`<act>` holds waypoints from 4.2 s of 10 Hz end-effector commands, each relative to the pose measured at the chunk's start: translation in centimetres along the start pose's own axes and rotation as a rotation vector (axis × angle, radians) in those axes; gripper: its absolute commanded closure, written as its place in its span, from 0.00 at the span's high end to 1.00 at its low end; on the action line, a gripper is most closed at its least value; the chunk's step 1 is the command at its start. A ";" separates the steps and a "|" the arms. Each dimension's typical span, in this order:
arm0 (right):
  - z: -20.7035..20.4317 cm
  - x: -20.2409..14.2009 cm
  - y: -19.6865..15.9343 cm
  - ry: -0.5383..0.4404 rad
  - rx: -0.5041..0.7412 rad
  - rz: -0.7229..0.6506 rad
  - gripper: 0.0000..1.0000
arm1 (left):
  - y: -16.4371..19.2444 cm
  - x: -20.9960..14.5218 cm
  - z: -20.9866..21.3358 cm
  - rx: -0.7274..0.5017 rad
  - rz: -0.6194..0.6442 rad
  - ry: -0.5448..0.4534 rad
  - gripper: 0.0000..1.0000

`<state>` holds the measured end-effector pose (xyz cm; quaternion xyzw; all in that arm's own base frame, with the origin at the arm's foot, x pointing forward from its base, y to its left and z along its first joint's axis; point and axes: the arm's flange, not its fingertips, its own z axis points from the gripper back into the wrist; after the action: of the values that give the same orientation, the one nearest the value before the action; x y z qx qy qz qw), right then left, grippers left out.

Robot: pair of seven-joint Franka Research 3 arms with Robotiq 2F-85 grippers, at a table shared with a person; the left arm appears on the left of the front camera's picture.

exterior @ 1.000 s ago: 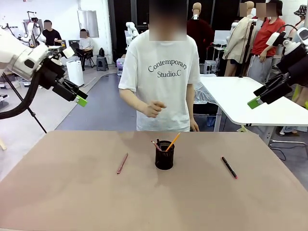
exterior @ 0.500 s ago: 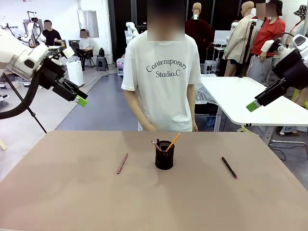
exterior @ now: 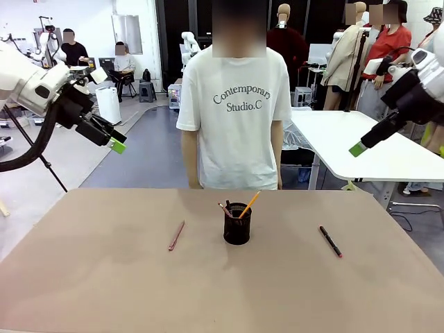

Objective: Place the pens into the pen holder.
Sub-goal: Pick up a writing instrument from the table and place it into the Pen holder.

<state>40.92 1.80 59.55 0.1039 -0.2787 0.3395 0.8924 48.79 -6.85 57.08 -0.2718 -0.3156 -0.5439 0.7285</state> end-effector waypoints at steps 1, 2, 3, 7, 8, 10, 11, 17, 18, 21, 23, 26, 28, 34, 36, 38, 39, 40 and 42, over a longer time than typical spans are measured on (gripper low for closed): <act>-2.0 1.3 -0.5 0.089 -0.099 -0.106 1.00 | 0.1 0.2 0.0 0.001 -0.004 0.004 1.00; -3.4 1.7 -1.0 0.107 -0.179 -0.121 1.00 | 0.1 0.2 0.0 0.001 -0.004 0.004 1.00; -4.6 2.0 -1.4 0.171 -0.227 -0.132 1.00 | 0.1 0.2 0.0 0.001 -0.004 0.004 1.00; -9.8 1.1 -2.7 0.297 -0.319 -0.188 1.00 | 0.1 0.2 0.0 0.001 -0.004 0.004 1.00; -10.9 0.4 -2.9 0.304 -0.339 -0.185 1.00 | 0.1 0.2 0.0 0.001 -0.004 0.004 1.00; -10.4 -0.1 -2.8 0.292 -0.289 -0.172 1.00 | 0.1 0.2 0.0 0.001 -0.004 0.004 1.00; -10.4 -0.1 -2.8 0.292 -0.289 -0.172 1.00 | 0.1 0.2 0.0 0.001 -0.004 0.004 1.00; -13.6 -0.4 -2.9 0.344 -0.223 -0.289 1.00 | 0.1 0.2 0.0 0.001 -0.004 0.004 1.00; -14.8 -0.5 -3.3 0.376 -0.241 -0.344 1.00 | 0.1 0.2 0.0 0.001 -0.004 0.004 1.00; -18.6 0.1 -3.0 0.394 -0.235 -0.428 1.00 | 0.1 0.2 0.0 0.001 -0.004 0.004 1.00; -21.6 0.3 -4.0 0.379 -0.321 -0.508 1.00 | 0.1 0.2 0.0 0.001 -0.004 0.004 1.00; -25.0 -0.3 -6.0 0.421 -0.273 -0.542 1.00 | 0.1 0.2 0.0 0.001 -0.004 0.004 1.00; -23.2 -1.0 -4.5 0.414 -0.282 -0.507 1.00 | 0.1 0.2 0.0 0.001 -0.004 0.004 1.00; -26.5 -1.4 -6.8 0.454 -0.225 -0.490 1.00 | 0.1 0.2 0.0 0.001 -0.004 0.004 1.00; -27.8 -1.7 -7.5 0.458 -0.205 -0.487 1.00 | 0.1 0.2 0.0 0.001 -0.004 0.004 1.00; -28.7 -2.5 -7.5 0.447 -0.193 -0.481 1.00 | 0.1 0.2 0.0 0.001 -0.004 0.004 1.00; -29.3 -3.0 -7.7 0.450 -0.196 -0.484 1.00 | 0.1 0.2 0.0 0.001 -0.004 0.004 1.00; -29.8 -3.2 -8.0 0.449 -0.202 -0.483 1.00 | 0.1 0.2 0.0 0.001 -0.004 0.004 1.00; -30.4 -3.9 -7.8 0.447 -0.187 -0.485 1.00 | 0.1 0.2 0.0 0.001 -0.004 0.004 1.00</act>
<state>56.49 5.58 32.62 -0.0091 -0.0621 0.0976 0.9932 48.82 -6.86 57.09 -0.2718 -0.3156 -0.5441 0.7284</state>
